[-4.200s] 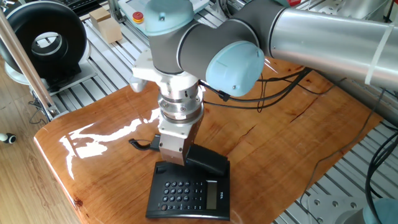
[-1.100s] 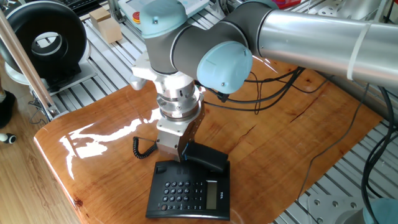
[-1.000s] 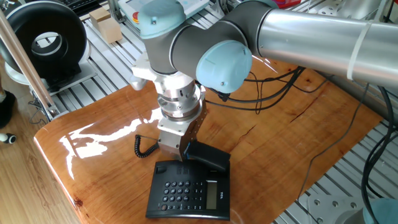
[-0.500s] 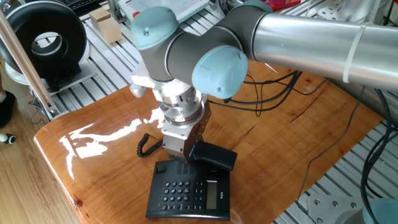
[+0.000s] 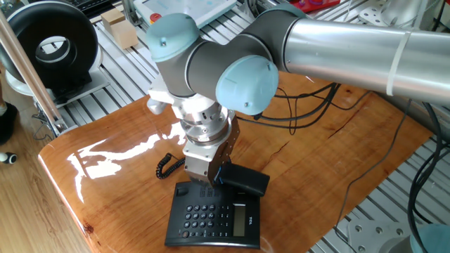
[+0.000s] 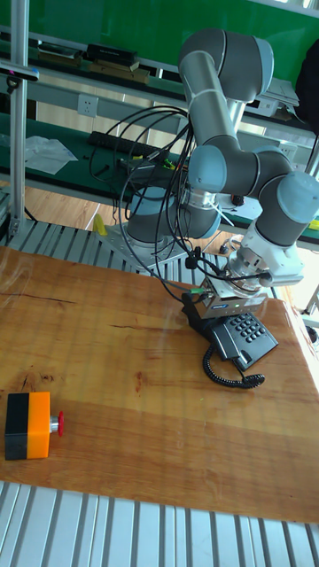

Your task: Place the handset of the telephone on the corresponding phone cradle

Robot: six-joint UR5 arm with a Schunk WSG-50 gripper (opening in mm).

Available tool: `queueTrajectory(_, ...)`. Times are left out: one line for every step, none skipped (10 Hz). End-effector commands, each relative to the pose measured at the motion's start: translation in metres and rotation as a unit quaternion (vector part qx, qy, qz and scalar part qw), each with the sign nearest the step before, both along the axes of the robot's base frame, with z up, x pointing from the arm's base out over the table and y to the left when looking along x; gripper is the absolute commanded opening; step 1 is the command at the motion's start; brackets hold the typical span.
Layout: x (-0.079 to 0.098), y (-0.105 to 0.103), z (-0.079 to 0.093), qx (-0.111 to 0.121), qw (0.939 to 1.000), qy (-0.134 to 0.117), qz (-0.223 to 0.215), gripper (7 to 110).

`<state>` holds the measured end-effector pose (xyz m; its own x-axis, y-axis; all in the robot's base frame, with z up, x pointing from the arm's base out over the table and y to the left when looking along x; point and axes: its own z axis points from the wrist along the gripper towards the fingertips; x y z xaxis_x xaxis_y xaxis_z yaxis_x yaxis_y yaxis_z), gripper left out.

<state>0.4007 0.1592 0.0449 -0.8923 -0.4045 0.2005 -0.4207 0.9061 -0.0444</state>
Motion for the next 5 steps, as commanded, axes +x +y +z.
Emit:
queueTrajectory(0.005,0.029,-0.002,0.054,0.9981,-0.011,-0.027,7)
queueTrajectory(0.007,0.032,-0.002,0.060,0.9975,-0.015,-0.033,7)
queueTrajectory(0.009,0.031,-0.002,0.057,0.9974,-0.019,-0.039,7)
queueTrajectory(0.013,0.029,-0.003,0.054,0.9973,-0.028,-0.041,7)
queueTrajectory(0.016,0.031,-0.003,0.057,0.9967,-0.034,-0.046,7)
